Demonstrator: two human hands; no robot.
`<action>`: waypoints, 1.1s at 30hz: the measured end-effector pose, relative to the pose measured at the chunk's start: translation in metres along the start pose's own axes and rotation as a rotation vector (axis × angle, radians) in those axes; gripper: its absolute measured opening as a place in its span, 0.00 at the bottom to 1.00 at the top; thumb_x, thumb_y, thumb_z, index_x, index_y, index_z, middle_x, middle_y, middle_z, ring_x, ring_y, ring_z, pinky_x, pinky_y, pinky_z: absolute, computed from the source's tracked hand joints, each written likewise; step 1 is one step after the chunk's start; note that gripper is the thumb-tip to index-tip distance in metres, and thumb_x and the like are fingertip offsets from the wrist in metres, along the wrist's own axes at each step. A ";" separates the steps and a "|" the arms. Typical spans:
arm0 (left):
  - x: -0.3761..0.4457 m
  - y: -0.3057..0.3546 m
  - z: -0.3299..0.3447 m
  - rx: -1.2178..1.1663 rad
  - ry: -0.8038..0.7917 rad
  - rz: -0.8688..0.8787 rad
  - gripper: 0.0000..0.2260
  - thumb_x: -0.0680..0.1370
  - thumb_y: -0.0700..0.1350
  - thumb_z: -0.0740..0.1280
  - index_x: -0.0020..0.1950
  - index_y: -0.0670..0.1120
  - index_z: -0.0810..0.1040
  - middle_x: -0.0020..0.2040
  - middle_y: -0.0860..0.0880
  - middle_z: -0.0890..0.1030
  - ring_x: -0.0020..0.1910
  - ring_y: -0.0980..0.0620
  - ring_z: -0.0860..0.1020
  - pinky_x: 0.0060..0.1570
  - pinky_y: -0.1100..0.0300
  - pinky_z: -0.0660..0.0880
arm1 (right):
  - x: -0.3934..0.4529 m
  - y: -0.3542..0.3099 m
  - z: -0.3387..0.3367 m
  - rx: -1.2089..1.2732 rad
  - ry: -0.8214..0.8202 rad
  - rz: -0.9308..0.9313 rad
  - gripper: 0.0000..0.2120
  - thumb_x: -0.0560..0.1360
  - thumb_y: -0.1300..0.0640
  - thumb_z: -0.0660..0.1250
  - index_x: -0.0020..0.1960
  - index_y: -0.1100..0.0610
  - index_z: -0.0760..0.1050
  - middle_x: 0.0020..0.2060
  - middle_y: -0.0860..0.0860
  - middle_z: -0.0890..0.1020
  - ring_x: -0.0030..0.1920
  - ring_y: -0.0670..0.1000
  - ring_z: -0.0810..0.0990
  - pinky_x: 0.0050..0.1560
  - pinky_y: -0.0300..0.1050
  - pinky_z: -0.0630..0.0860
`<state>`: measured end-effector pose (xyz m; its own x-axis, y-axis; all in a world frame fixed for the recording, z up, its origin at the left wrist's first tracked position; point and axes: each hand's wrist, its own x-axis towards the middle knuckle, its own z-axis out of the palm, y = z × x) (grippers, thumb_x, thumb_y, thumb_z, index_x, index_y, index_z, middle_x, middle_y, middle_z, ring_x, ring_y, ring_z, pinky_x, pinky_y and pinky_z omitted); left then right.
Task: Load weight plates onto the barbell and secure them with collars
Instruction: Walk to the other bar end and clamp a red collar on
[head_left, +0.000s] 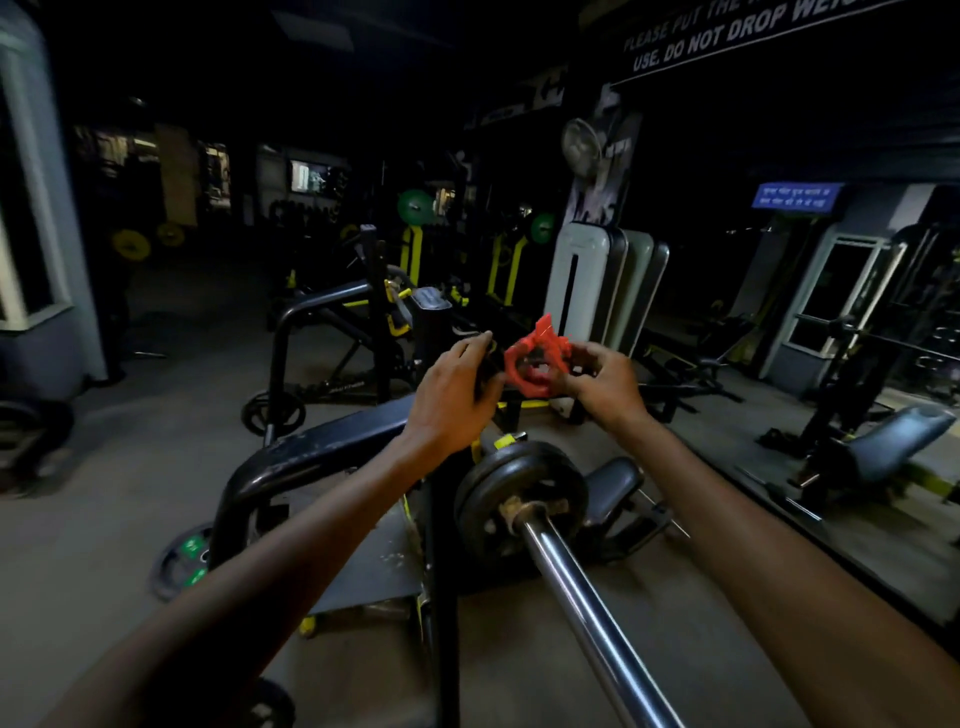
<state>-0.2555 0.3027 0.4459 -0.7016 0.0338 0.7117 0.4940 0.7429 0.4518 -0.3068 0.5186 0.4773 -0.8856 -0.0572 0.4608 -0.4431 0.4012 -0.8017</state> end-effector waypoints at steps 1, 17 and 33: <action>-0.007 0.012 0.003 -0.048 -0.022 -0.019 0.29 0.83 0.54 0.67 0.82 0.46 0.66 0.76 0.45 0.75 0.72 0.46 0.76 0.70 0.45 0.76 | -0.013 -0.001 -0.012 0.086 -0.070 0.015 0.16 0.74 0.58 0.80 0.60 0.54 0.83 0.51 0.50 0.87 0.55 0.53 0.86 0.50 0.44 0.85; -0.240 0.231 0.045 -0.409 0.064 -0.275 0.17 0.84 0.44 0.69 0.74 0.46 0.77 0.55 0.50 0.87 0.52 0.52 0.87 0.51 0.46 0.86 | -0.234 0.033 -0.164 0.225 -0.597 0.024 0.13 0.79 0.65 0.70 0.63 0.61 0.80 0.53 0.58 0.87 0.47 0.47 0.88 0.54 0.42 0.85; -0.346 0.278 0.051 -0.579 0.049 -0.438 0.20 0.81 0.47 0.70 0.73 0.47 0.77 0.63 0.41 0.83 0.60 0.38 0.84 0.59 0.32 0.81 | -0.335 0.041 -0.219 0.101 -0.800 -0.130 0.26 0.81 0.64 0.69 0.73 0.43 0.72 0.41 0.40 0.84 0.46 0.41 0.84 0.52 0.33 0.78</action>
<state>0.0984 0.5317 0.2971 -0.8803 -0.2251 0.4176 0.3754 0.2077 0.9033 0.0025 0.7547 0.3731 -0.6410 -0.7480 0.1719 -0.5258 0.2648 -0.8084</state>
